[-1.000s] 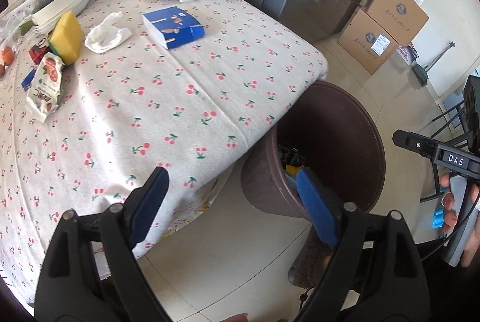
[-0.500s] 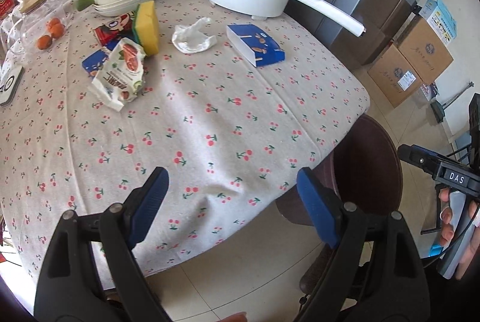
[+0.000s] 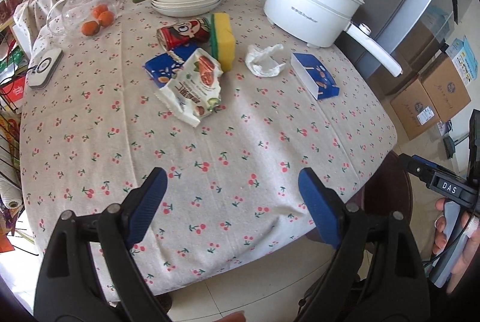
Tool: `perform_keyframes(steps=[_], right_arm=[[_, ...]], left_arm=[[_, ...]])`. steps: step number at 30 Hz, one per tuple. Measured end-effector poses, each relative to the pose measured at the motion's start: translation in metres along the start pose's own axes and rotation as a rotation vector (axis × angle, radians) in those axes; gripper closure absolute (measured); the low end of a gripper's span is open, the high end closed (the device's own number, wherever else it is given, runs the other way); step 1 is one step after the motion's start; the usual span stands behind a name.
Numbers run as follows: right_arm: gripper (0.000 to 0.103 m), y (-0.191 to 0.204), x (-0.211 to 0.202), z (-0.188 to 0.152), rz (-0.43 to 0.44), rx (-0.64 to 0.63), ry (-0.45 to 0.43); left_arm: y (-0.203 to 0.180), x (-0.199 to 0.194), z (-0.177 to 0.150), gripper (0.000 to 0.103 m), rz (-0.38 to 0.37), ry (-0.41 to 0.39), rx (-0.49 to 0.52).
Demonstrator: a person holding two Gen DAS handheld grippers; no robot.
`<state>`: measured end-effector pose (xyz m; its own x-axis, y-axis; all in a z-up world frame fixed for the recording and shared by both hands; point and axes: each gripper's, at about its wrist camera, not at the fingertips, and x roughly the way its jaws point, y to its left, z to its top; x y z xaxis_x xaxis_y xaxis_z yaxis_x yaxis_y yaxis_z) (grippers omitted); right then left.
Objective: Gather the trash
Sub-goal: 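Move both empty tools back from the bin toward the table items, then reach the right tool to the blue almond box and grasp it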
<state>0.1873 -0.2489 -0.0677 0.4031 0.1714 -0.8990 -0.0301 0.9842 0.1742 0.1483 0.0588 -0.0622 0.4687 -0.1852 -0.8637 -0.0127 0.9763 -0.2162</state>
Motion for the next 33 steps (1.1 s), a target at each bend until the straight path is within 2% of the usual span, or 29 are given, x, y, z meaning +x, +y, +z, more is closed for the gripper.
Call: perform_keyframes(steps=[9,12,19,27,33], right_arm=[[0.021,0.016,0.049,0.061,0.001,-0.022,0.019],[0.020,0.023,0.077,0.075,0.036,-0.063,0.032],[0.016,0.039,0.116,0.097,0.038,-0.182,0.006],[0.015,0.044,0.156,0.110,0.060,-0.190,0.030],[0.013,0.054,0.164,0.113,0.005,-0.249,-0.024]], left_arm=[[0.031,0.015,0.020,0.014,0.013,0.030,-0.124],[0.037,0.020,0.025,0.014,0.037,0.027,-0.137],[0.052,0.043,0.030,0.014,0.087,0.068,-0.172],[0.048,0.060,0.032,0.014,0.116,0.100,-0.165],[0.046,0.070,0.034,0.014,0.145,0.110,-0.137]])
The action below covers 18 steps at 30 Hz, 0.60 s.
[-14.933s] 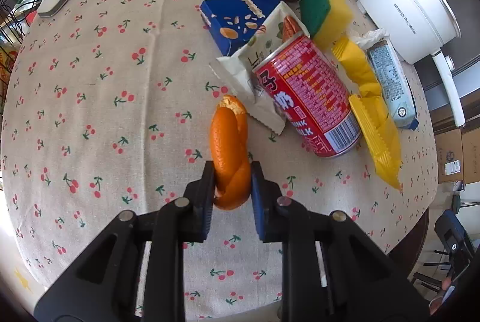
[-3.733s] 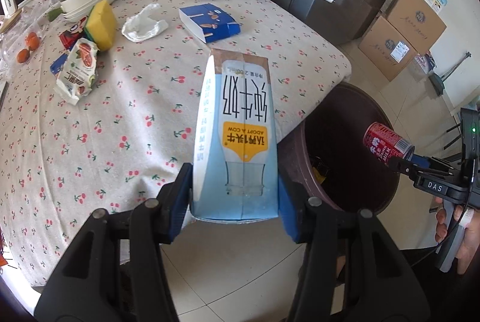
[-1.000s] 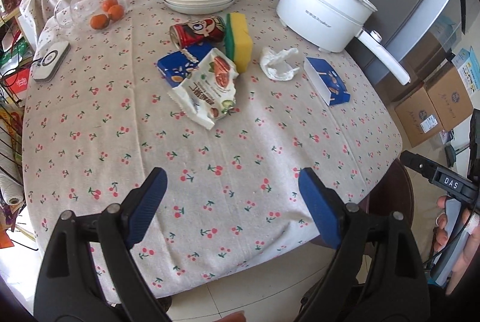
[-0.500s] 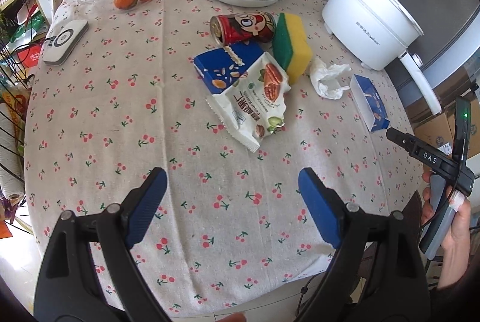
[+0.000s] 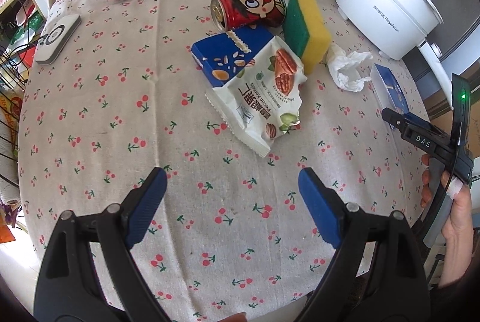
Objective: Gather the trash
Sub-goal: 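Reach the right tool to the blue almond box and grasp it, then lift the blue almond box with the right tool while the left tool grasps the white pecan packet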
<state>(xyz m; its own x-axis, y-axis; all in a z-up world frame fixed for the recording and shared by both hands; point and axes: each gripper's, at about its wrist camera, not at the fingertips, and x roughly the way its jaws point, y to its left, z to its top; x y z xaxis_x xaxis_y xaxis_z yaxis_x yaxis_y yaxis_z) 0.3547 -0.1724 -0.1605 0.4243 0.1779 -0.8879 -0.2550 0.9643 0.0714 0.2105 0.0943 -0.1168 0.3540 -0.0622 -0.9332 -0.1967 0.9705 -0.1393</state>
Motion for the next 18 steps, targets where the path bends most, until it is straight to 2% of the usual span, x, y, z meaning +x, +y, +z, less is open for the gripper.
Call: perform_keyframes(steps=[2,6,11,18], right_arm=[[0.015,0.002,0.001,0.001,-0.010,-0.016,-0.007],[0.034,0.004,-0.002,0.003,0.005,-0.041,-0.019],[0.034,0.013,-0.009,-0.003,0.026,-0.119,-0.003],[0.035,0.004,-0.055,-0.015,0.057,-0.155,-0.029]], left_arm=[[0.000,0.003,0.000,0.014,0.007,0.006,0.003],[0.002,0.008,0.001,0.014,0.008,0.018,-0.003],[0.009,0.004,0.009,0.014,-0.017,-0.003,-0.025],[0.008,0.010,0.022,0.014,-0.048,-0.058,-0.031]])
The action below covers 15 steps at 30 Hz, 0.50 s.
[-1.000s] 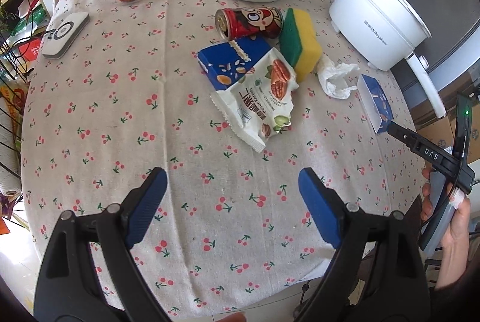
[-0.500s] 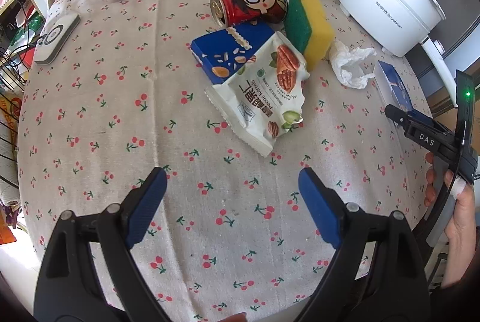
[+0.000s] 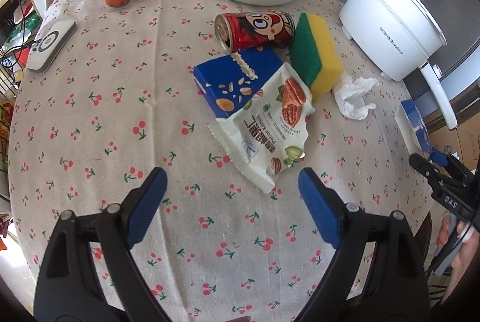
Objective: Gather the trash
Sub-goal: 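Lift the blue almond box with the right tool while the left tool grasps the white pecan packet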
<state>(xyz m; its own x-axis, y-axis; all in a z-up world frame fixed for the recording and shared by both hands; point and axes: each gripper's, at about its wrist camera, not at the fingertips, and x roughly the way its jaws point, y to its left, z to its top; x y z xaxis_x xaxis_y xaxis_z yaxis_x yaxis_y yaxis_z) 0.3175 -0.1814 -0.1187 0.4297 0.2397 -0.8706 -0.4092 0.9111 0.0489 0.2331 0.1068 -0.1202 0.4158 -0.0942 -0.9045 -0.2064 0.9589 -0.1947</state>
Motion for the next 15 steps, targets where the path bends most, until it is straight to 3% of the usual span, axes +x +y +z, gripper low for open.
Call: perform_keyframes(steps=[5,10,15], right_arm=[[0.035,-0.016,-0.021,-0.020,0.004,0.014,0.011],[0.034,-0.031,-0.027,-0.043,-0.004,0.040,0.054],[0.034,-0.041,-0.028,-0.060,-0.020,0.052,0.085]], left_arm=[[-0.019,0.017,0.007,0.014,0.032,-0.038,0.094],[-0.033,0.029,0.010,0.014,0.013,-0.050,0.125],[-0.049,0.044,0.011,0.014,0.075,-0.030,0.184]])
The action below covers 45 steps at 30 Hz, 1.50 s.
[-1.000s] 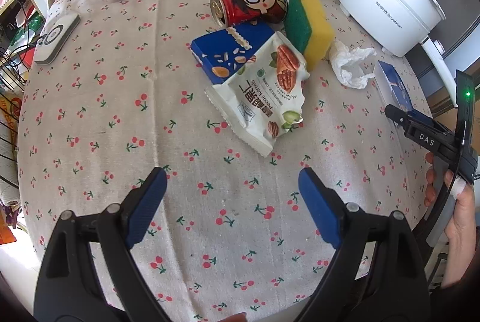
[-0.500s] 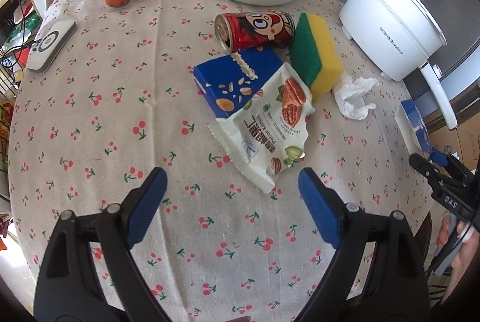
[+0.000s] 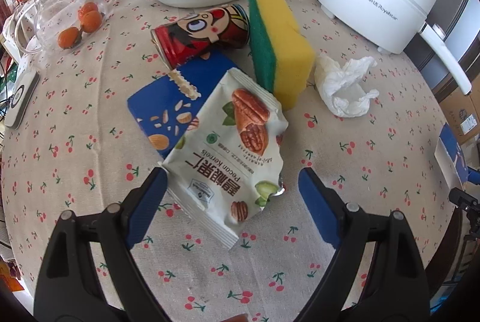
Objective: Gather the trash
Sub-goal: 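Lift the blue almond box with the right tool while the left tool grasps the white pecan packet, then carry both items over the brown bin and open both tools to drop them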
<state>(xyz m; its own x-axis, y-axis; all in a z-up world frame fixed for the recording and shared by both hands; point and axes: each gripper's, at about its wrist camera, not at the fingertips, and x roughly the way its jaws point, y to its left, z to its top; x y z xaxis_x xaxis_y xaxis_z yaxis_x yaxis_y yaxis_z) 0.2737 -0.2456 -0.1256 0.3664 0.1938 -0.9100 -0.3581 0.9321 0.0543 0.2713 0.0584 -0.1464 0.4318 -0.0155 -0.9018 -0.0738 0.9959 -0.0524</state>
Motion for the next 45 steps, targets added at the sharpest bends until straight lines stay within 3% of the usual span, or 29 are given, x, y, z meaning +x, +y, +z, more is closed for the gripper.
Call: perform_keyframes(steps=[4,6,8,16,22,30,45], right_arm=[[0.034,-0.005,-0.001,-0.007,-0.014,0.000,0.009],[0.034,-0.005,-0.002,-0.009,-0.021,0.000,0.011],[0.034,-0.004,-0.005,-0.010,-0.025,0.000,0.009],[0.034,0.011,-0.036,-0.023,-0.036,0.009,-0.012],[0.034,0.023,-0.069,-0.036,-0.053,0.033,-0.040],[0.035,0.024,-0.104,-0.076,-0.062,0.116,-0.048],[0.034,-0.010,-0.128,-0.177,-0.082,0.251,-0.041]], left_arm=[[-0.005,0.010,0.000,0.015,0.055,0.015,-0.015],[-0.007,0.009,0.001,0.021,0.086,0.015,-0.020],[-0.008,0.006,0.001,0.036,0.086,0.012,-0.028],[-0.012,-0.010,-0.015,0.078,0.083,0.038,-0.001],[-0.010,-0.030,-0.036,0.082,-0.001,0.072,-0.027],[-0.023,-0.066,-0.069,0.082,-0.053,0.056,-0.018],[-0.072,-0.107,-0.131,0.083,-0.166,0.057,0.122]])
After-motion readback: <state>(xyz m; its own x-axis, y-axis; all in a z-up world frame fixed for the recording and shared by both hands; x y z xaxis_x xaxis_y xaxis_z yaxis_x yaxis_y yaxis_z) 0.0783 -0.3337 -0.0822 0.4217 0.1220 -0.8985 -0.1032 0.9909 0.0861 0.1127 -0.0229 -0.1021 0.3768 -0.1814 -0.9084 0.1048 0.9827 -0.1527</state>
